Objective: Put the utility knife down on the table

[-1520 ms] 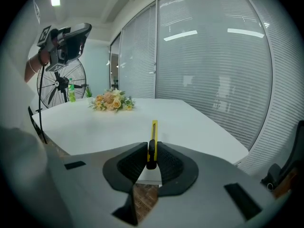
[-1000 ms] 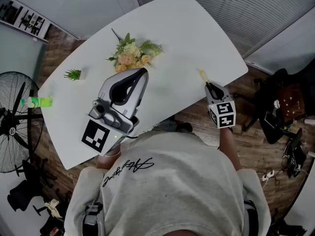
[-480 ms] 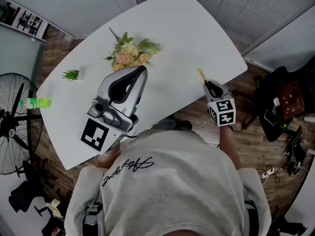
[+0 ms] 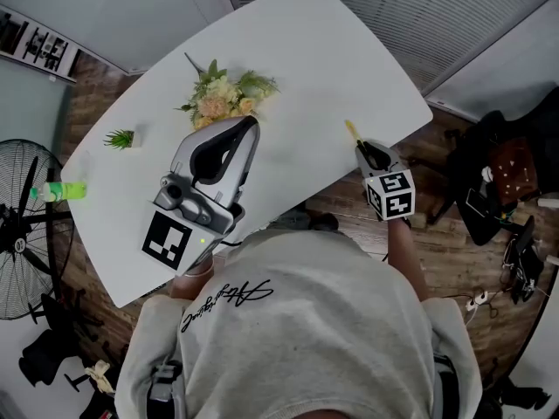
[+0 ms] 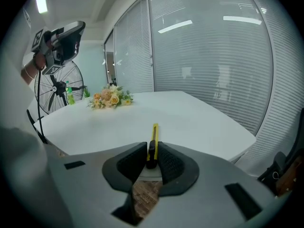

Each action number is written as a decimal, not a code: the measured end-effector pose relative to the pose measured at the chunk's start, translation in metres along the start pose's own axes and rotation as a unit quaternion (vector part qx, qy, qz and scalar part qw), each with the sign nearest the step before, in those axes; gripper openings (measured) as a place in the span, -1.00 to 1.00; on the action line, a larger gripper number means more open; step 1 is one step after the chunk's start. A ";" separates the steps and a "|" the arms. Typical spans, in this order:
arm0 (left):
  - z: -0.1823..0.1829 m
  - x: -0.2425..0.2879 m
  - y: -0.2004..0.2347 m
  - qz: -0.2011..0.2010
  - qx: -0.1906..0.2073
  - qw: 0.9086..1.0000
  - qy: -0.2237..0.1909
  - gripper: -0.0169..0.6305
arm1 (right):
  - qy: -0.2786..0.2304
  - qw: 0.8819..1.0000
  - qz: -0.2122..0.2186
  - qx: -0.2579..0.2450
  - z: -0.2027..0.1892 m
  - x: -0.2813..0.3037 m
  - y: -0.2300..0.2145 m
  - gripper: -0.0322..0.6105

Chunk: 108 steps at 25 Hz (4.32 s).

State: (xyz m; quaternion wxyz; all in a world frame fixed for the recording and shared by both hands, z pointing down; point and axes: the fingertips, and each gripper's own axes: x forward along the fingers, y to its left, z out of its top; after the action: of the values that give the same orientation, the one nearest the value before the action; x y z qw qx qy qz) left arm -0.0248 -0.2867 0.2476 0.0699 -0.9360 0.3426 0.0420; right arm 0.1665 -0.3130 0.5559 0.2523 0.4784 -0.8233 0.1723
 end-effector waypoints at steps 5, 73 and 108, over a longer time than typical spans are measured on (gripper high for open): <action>-0.002 0.003 -0.001 -0.004 -0.003 1.000 -0.002 -0.96 | 0.001 1.000 0.001 0.004 -0.001 0.001 -0.002 -0.63; 0.007 0.079 -0.095 -0.138 -0.016 0.990 -0.036 -0.96 | -0.366 0.926 -0.068 -0.064 0.182 -0.281 -0.007 -0.70; 0.001 0.098 -0.144 -0.147 -0.014 0.988 -0.040 -0.96 | -0.344 0.932 -0.078 -0.079 0.145 -0.305 -0.023 -0.89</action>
State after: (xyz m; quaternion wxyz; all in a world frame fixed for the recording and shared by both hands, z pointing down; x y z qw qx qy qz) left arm 0.1427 -0.2399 0.2488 0.0755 -0.9746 0.1978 0.0738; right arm 0.2772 -0.1868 0.2624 0.0033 0.5492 -0.8310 -0.0889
